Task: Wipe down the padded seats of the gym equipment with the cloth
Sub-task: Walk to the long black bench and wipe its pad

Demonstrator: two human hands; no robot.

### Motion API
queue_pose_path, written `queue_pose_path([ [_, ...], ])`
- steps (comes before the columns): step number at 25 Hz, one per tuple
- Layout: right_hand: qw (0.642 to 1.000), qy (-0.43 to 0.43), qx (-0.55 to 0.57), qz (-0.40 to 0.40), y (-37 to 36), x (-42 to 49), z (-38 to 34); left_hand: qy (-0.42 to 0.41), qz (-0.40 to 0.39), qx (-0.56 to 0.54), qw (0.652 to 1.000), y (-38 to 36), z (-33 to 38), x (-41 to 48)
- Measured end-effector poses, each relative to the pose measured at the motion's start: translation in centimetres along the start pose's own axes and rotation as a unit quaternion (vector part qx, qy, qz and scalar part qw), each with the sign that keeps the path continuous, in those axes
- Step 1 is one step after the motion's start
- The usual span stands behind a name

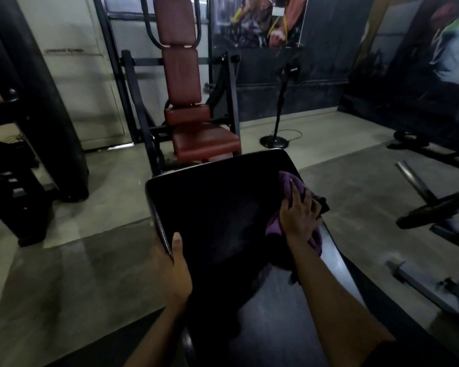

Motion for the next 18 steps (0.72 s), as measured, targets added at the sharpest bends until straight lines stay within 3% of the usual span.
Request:
queue_pose_path([
  [2, 1.000, 0.023, -0.008, 0.015, -1.6, -0.5, -2.8, -0.006, 0.010, -0.026, 1.000, -0.1, -0.3, 0.0],
  [4, 0.989, 0.140, -0.045, 0.023, -3.2, -3.6, -7.8, 0.000, 0.006, -0.027, 1.000, -0.5, -1.3, 0.5],
  [6, 0.967, 0.247, -0.060, -0.025, -5.5, -8.2, -11.8, 0.002, -0.003, -0.041, 0.999, -0.8, -1.0, 0.6],
  [8, 0.928, 0.361, -0.031, -0.085, -7.3, -12.7, -15.9, -0.001, -0.003, -0.083, 0.997, -0.7, -0.5, 0.3],
  [11, 0.841, 0.520, -0.047, -0.143, -9.1, -15.3, -20.4, -0.023, 0.004, -0.111, 0.994, -0.7, -0.8, 0.5],
  [13, 0.829, 0.530, -0.055, -0.170, -9.9, -12.9, -20.8, -0.028, 0.000, -0.116, 0.993, -0.9, -1.1, 0.5],
  [18, 0.927, 0.350, -0.057, -0.126, -7.2, -0.1, -14.6, -0.042, -0.017, -0.079, 0.996, -0.7, -0.5, -0.2],
])
Point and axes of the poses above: each hand's wrist, its own x-axis towards the middle knuckle, its own y-axis out of the back of the hand, z = x × y, the point moved 10 cm from there along x, towards the middle knuckle, and after that the axes turned 15 degrees about x, right-handed, at the moved point
